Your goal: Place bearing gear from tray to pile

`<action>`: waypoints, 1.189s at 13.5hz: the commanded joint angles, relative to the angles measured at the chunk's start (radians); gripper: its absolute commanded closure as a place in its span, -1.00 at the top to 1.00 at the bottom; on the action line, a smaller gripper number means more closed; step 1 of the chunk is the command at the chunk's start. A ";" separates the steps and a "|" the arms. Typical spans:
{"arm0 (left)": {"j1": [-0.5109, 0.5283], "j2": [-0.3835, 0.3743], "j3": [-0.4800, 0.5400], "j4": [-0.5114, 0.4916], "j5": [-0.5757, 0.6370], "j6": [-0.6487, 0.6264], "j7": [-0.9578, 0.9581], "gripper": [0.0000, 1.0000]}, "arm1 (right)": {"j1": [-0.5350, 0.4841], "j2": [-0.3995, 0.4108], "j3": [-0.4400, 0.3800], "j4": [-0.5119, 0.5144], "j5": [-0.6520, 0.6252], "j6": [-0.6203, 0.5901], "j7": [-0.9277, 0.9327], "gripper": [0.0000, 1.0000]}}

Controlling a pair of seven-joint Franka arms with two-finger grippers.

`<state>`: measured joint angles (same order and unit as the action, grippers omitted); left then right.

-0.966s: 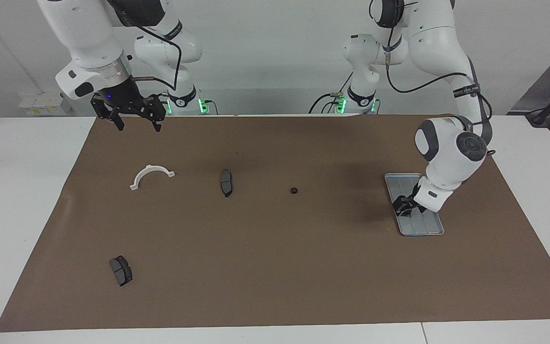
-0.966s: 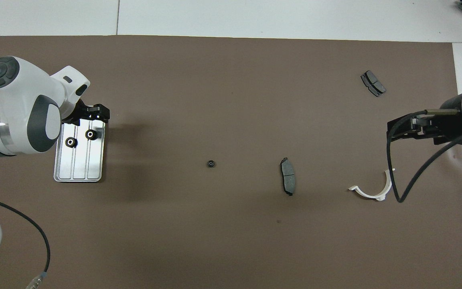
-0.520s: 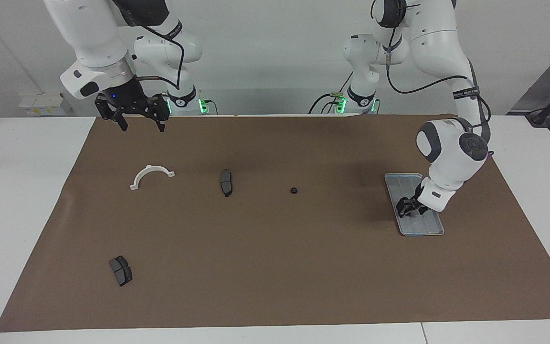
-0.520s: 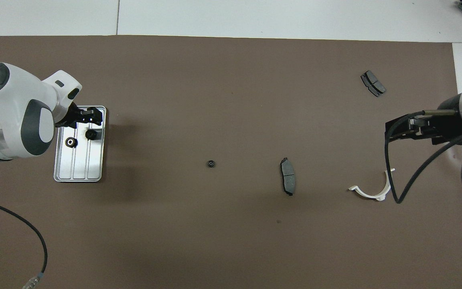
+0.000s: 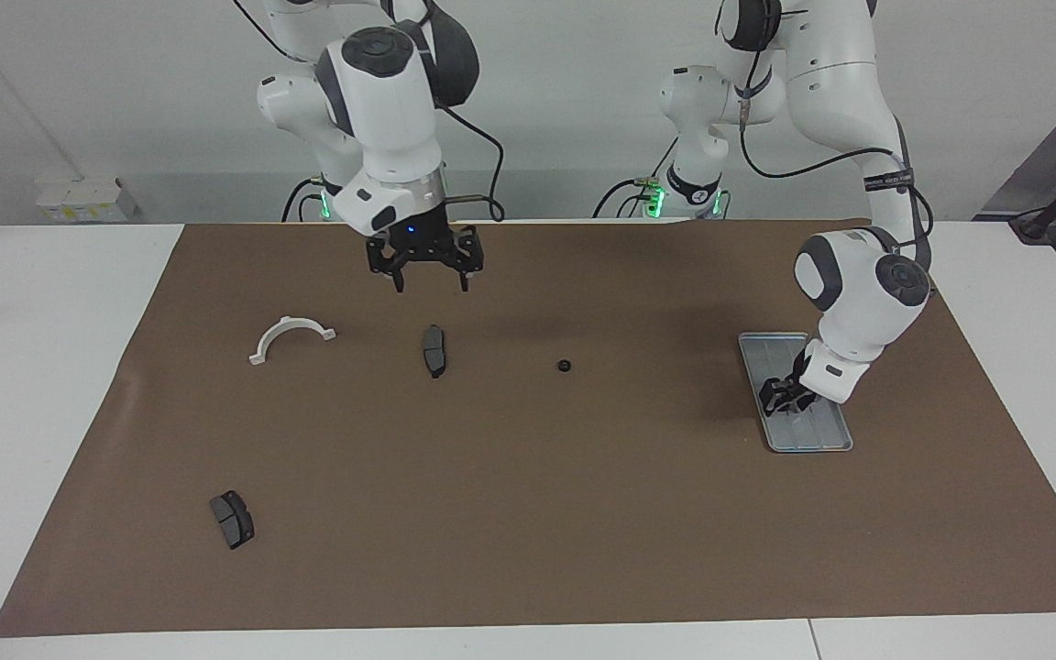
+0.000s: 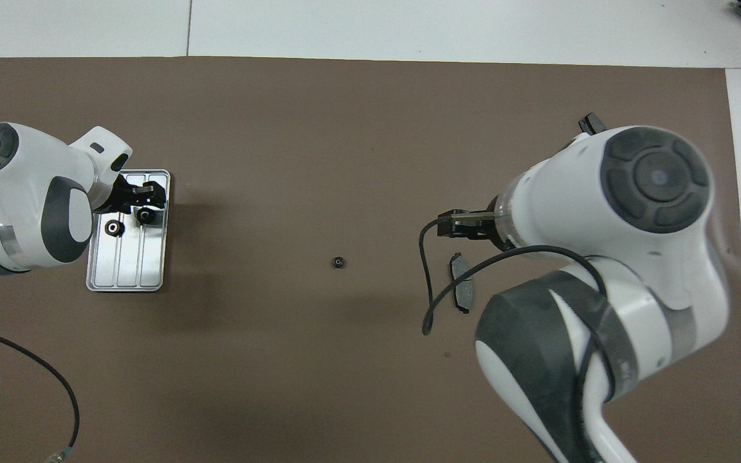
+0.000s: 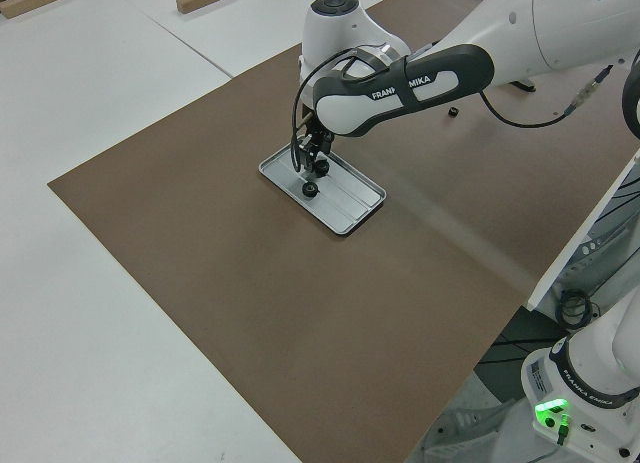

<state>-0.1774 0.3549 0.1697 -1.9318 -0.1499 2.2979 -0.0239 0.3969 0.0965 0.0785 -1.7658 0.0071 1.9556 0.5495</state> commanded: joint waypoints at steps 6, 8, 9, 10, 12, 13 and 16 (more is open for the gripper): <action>0.013 -0.045 -0.006 -0.064 -0.014 0.002 0.018 0.11 | 0.186 0.271 0.000 0.049 -0.091 0.224 0.254 1.00; 0.007 -0.051 -0.007 -0.078 -0.014 0.002 0.018 0.05 | 0.239 0.346 -0.002 0.054 -0.102 0.291 0.312 1.00; 0.006 -0.053 -0.007 -0.085 -0.014 0.000 0.016 0.02 | 0.246 0.359 -0.002 0.054 -0.125 0.305 0.338 1.00; 0.006 -0.054 -0.006 -0.091 -0.014 0.000 0.016 0.01 | 0.246 0.364 0.000 0.052 -0.140 0.309 0.342 1.00; 0.006 -0.059 -0.007 -0.101 -0.014 -0.002 0.016 -0.06 | 0.260 0.400 -0.002 0.052 -0.144 0.357 0.351 0.85; 0.004 -0.060 -0.006 -0.101 -0.014 -0.002 0.016 -0.08 | 0.257 0.402 -0.002 0.054 -0.145 0.362 0.351 0.76; 0.004 -0.060 -0.006 -0.102 -0.014 -0.002 0.016 -0.25 | 0.254 0.411 -0.002 0.049 -0.154 0.390 0.351 0.52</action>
<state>-0.1692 0.3208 0.1625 -1.9948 -0.1499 2.2975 -0.0233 0.6519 0.4913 0.0759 -1.7318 -0.1200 2.3253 0.8766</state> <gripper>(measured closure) 0.551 0.194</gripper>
